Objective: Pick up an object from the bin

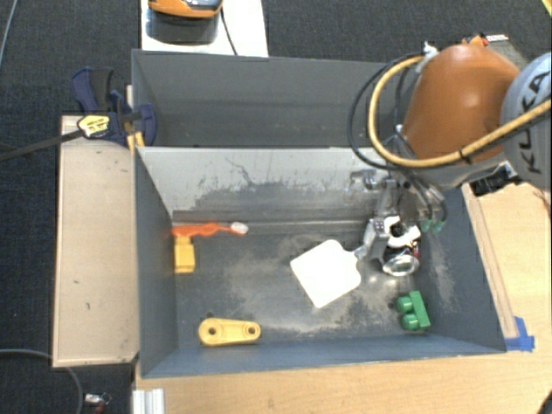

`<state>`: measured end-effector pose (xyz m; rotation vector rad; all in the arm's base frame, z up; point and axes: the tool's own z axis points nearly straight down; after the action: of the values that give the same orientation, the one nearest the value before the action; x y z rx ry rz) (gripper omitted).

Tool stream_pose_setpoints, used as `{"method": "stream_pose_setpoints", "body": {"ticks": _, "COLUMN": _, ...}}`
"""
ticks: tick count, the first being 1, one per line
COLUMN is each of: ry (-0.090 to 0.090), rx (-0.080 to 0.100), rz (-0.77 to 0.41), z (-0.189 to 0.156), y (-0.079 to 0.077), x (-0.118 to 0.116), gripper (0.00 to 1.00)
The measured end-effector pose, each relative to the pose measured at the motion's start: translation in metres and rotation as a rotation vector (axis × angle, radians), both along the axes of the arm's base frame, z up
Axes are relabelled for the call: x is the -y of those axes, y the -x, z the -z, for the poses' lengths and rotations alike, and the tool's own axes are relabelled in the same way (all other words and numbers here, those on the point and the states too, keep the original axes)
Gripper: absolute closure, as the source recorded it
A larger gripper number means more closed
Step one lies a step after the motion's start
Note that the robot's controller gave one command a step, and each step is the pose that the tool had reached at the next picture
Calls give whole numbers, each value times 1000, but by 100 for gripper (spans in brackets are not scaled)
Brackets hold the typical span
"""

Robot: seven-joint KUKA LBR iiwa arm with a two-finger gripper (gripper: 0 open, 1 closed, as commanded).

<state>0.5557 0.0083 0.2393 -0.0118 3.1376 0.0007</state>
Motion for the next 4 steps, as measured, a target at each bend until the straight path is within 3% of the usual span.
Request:
{"method": "stream_pose_setpoints", "body": {"ticks": 1, "ry": 0, "rx": 0, "rz": 0, "z": 0, "y": 0, "x": 0, "gripper": 0}}
{"method": "stream_pose_setpoints", "body": {"ticks": 2, "ry": -1, "rx": 7, "rz": 55, "z": 61, "y": -2, "x": -33, "gripper": 0}}
{"method": "stream_pose_setpoints", "body": {"ticks": 3, "ry": -1, "rx": 14, "rz": 143, "z": 98, "y": 31, "x": -38, "gripper": 100}}
{"method": "stream_pose_setpoints", "body": {"ticks": 4, "ry": -1, "rx": 14, "rz": 143, "z": 98, "y": 31, "x": -38, "gripper": 100}}
